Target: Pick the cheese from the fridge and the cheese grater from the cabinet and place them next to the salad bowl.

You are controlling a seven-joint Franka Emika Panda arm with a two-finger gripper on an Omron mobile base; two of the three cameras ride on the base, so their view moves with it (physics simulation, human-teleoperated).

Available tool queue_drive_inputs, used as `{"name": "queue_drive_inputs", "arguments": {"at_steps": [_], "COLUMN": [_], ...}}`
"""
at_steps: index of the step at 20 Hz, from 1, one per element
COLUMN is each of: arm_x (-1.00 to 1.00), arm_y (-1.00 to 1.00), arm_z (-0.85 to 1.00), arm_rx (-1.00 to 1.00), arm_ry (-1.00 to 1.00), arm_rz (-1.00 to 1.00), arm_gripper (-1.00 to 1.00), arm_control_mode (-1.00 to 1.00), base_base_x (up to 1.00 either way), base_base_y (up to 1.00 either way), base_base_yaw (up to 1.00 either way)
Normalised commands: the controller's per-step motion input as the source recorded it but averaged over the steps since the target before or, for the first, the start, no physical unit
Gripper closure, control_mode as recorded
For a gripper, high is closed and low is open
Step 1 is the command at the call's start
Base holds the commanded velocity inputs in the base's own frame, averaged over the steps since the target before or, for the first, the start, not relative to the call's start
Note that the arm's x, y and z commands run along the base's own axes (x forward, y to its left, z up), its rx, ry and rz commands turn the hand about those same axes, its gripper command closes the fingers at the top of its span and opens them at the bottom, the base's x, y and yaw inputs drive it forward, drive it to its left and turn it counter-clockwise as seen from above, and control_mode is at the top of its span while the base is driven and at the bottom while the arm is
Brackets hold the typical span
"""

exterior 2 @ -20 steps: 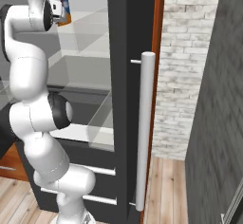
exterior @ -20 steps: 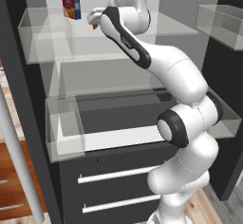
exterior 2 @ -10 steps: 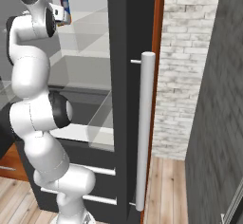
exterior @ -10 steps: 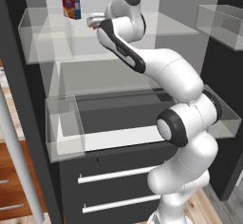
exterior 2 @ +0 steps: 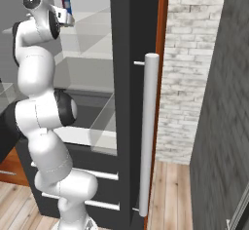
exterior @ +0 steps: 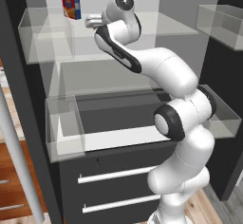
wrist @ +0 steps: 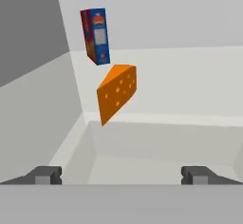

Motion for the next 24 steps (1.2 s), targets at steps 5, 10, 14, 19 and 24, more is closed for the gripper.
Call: {"name": "queue_drive_inputs", "arguments": {"at_steps": [5,10,14,19,24], "arm_x": [0.20,0.28,0.38,0.38,0.36], "arm_y": [0.08,0.15,0.13,0.03,0.03], "arm_z": [0.01,0.00,0.00,0.00,0.00], "arm_rx": [0.00,0.00,0.00,0.00,0.00], "arm_ry": [0.00,0.00,0.02,0.04,0.01], "arm_rz": [0.00,0.00,0.00,0.01,0.00], "arm_gripper": [-1.00,-1.00,-1.00,-1.00,-1.00], "arm_control_mode": [-1.00,-1.00,-1.00,-1.00,-1.00], "base_base_x": [0.00,0.00,0.00,0.00,0.00], "base_base_y": [0.00,0.00,0.00,0.00,0.00], "base_base_yaw": [0.00,0.00,0.00,0.00,0.00]}}
